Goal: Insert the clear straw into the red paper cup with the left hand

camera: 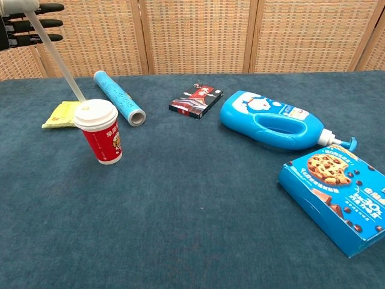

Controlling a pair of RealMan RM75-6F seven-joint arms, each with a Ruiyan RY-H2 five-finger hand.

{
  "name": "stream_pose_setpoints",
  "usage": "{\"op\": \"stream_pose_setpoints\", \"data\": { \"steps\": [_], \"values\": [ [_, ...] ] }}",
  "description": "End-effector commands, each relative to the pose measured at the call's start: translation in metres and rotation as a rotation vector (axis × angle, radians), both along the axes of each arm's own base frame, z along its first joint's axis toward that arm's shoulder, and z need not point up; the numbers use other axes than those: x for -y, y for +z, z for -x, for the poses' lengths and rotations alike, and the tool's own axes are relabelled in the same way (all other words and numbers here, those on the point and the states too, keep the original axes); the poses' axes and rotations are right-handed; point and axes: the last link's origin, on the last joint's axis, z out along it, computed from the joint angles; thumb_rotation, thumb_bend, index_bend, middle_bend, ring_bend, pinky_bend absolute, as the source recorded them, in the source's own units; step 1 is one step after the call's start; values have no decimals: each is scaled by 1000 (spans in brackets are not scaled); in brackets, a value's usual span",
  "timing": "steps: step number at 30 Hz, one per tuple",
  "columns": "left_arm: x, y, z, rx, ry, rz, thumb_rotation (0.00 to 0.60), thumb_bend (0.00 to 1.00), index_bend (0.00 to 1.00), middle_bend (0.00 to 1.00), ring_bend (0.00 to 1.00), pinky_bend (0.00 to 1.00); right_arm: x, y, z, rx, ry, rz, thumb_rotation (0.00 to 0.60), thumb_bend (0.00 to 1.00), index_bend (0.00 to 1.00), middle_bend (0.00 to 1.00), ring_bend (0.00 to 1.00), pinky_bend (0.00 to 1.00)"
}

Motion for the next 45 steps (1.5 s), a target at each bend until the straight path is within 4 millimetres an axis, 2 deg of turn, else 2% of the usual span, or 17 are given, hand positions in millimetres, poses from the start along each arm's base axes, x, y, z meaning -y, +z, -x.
{"op": "stream_pose_setpoints", "data": {
  "steps": [1,28,30,33,35,37,45],
  "values": [
    [0,0,0,0,0,-1,600,504,658,0,0,0,0,0,0,1,-1,-1,600,0,0,0,0,0],
    [-1,-4,7,-16,19,6,600,505,650,0,0,0,0,0,0,-1,0,-2,600,0,0,0,0,0],
    [0,-5,7,-18,16,7,600,507,554,0,0,0,0,0,0,0,0,-1,600,0,0,0,0,0],
    [0,-6,8,-18,10,10,600,509,229,0,0,0,0,0,0,0,-1,0,600,0,0,0,0,0],
    [0,-6,8,-14,9,11,600,509,63,0,0,0,0,0,0,0,-1,0,600,0,0,0,0,0],
    [0,-6,8,-10,4,11,600,509,4,0,0,0,0,0,0,-1,-1,-1,600,0,0,0,0,0],
    [0,0,9,10,-4,-23,600,494,0,0,0,0,0,0,0,0,0,-2,600,0,0,0,0,0]
  ]
}}
